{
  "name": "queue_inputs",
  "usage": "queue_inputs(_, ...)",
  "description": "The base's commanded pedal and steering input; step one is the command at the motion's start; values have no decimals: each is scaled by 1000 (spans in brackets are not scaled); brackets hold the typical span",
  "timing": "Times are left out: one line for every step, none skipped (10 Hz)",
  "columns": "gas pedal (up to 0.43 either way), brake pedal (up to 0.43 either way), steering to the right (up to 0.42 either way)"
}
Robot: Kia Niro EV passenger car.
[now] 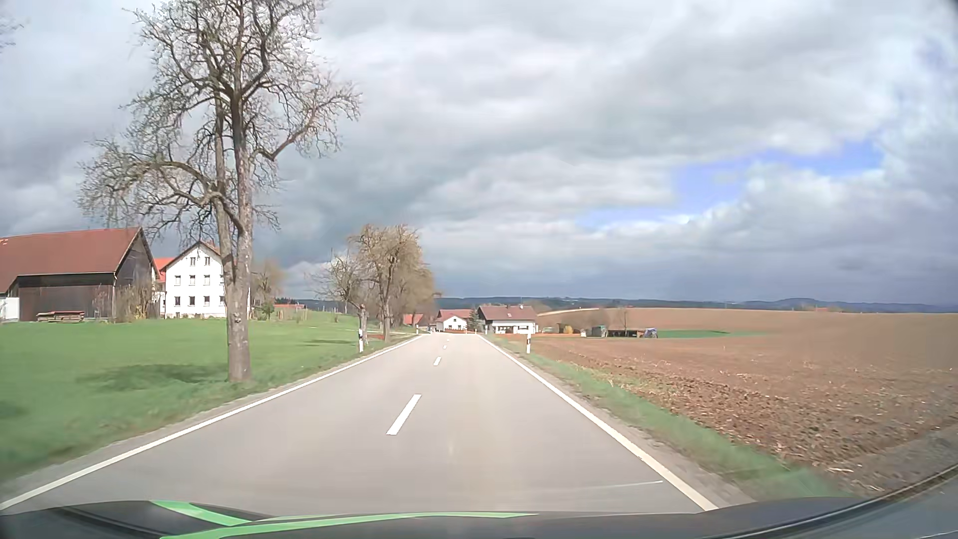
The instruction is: Follow the waypoints while adhering to traffic rules and regulations
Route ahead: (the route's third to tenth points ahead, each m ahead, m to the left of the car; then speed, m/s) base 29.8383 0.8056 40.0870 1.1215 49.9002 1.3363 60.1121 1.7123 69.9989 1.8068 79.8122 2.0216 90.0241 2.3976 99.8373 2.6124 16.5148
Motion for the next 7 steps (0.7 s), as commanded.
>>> queue_inputs(67, 0, -5)
queue_inputs(67, 0, -5)
queue_inputs(67, 0, -5)
queue_inputs(67, 0, -5)
queue_inputs(67, 0, -5)
queue_inputs(67, 0, -5)
queue_inputs(67, 0, -5)
